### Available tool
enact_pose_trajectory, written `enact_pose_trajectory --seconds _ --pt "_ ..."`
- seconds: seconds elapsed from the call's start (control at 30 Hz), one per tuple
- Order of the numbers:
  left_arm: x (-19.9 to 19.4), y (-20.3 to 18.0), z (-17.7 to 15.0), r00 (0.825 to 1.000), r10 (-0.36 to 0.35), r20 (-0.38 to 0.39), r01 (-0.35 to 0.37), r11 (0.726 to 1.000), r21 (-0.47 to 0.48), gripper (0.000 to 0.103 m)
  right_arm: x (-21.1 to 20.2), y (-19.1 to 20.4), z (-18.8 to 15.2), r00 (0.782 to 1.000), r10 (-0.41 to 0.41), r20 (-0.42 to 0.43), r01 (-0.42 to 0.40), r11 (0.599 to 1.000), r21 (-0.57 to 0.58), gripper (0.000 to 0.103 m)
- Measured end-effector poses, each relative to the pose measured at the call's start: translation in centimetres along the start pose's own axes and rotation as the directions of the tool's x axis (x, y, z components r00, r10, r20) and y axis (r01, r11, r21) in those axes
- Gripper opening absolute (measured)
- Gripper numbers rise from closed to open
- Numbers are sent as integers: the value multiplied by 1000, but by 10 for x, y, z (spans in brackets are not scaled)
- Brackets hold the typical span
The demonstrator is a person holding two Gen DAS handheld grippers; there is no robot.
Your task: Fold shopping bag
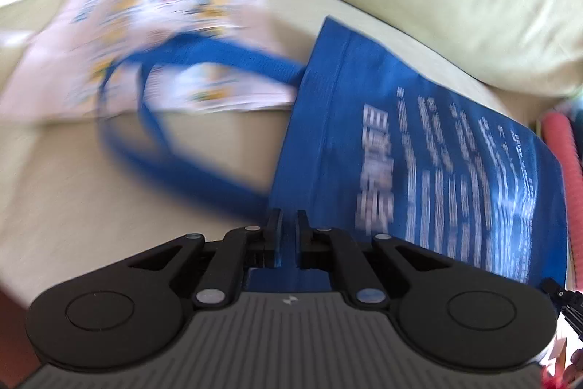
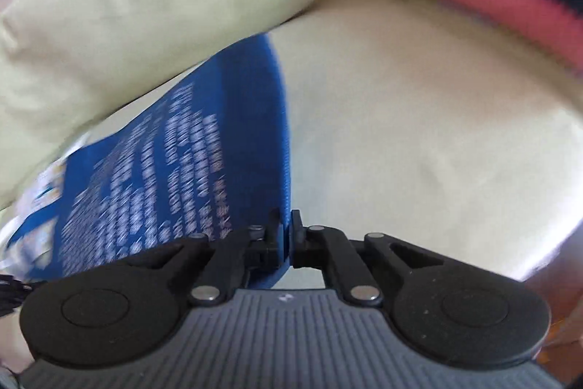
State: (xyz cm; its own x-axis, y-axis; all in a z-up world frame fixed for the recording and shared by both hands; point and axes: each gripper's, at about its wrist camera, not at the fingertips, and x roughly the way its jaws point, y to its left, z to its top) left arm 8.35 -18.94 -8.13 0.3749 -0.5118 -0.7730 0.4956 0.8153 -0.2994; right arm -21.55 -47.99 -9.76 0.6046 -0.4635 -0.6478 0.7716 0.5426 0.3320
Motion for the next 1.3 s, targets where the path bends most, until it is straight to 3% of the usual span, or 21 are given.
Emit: enact_pose_trajectory --seconds 0.07,0.17,0.2,0.27,0.3,0.4,0.43,0.47,0.5,0.53,0.57,0.6,0.73,0.8,0.83,0.87,0.9,0.97,1.1,1.23,1.3 --pt "9 -19 4 1000 10 6 -10 998 64 3 10 -20 7 999 -47 5 46 997 56 4" --pt "5 -45 7 999 28 33 -33 988 154 8 16 -34 17 1000 -5 -28 9 990 137 16" --pt "-4 -49 6 998 29 53 -38 984 176 12 13 -34 20 1000 3 -24 0 991 135 26" --pt "-23 -49 -2 997 40 73 -55 975 213 45 2 -31 20 1000 -2 3 2 996 95 71" --pt "-32 -48 -9 996 47 77 -63 971 229 51 -3 -31 17 1000 -8 13 7 997 80 73" --pt "-55 -42 -37 996 72 58 -85 962 261 55 -14 -35 2 999 33 -11 -32 997 71 70" --pt "-54 -41 -45 996 77 38 -84 964 254 55 -13 -36 -5 997 60 -42 -57 996 71 60" --pt "-53 -40 -53 997 81 19 -84 965 247 55 -12 -35 -11 995 77 -64 -73 995 61 35" --pt "-51 -39 -60 996 87 0 -85 967 241 54 -10 -34 -17 993 85 -80 -82 995 48 23" --pt "-45 -39 -64 995 97 -18 -90 966 242 43 -7 -32 -24 993 80 -81 -77 996 37 16" --pt "-36 -39 -67 993 113 -32 -102 964 246 7 -4 -29 -28 994 72 -78 -69 997 37 13" --pt "-23 -39 -69 990 140 -33 -127 959 255 0 0 -27 -29 995 66 -78 -63 997 42 12" --pt "-4 -50 -44 983 174 51 -182 940 288 0 11 -21 -19 992 83 -97 -75 994 81 13" --pt "-2 -57 -22 987 154 54 -164 939 302 3 14 -21 -12 990 92 -111 -81 992 99 17" --pt "-4 -58 -15 988 140 67 -153 941 303 6 15 -23 -9 990 90 -112 -79 992 101 33" --pt "-8 -59 -6 989 124 82 -143 941 306 16 13 -23 -6 993 62 -96 -57 996 62 48" --pt "-12 -60 7 989 109 103 -136 939 316 25 10 -21 -2 998 20 -67 -20 1000 0 51" --pt "-18 -58 34 985 94 146 -137 935 328 56 5 -19 6 1000 -11 -15 9 995 -104 52" --pt "-8 -41 86 986 71 152 -113 950 293 58 8 -23 50 996 94 4 -90 964 -251 52" --pt "27 -18 138 998 29 60 -42 974 223 58 28 -3 103 972 224 -65 -230 870 -435 52" --pt "48 -9 158 1000 -10 6 9 984 180 58 42 15 132 951 287 -115 -303 793 -529 52"
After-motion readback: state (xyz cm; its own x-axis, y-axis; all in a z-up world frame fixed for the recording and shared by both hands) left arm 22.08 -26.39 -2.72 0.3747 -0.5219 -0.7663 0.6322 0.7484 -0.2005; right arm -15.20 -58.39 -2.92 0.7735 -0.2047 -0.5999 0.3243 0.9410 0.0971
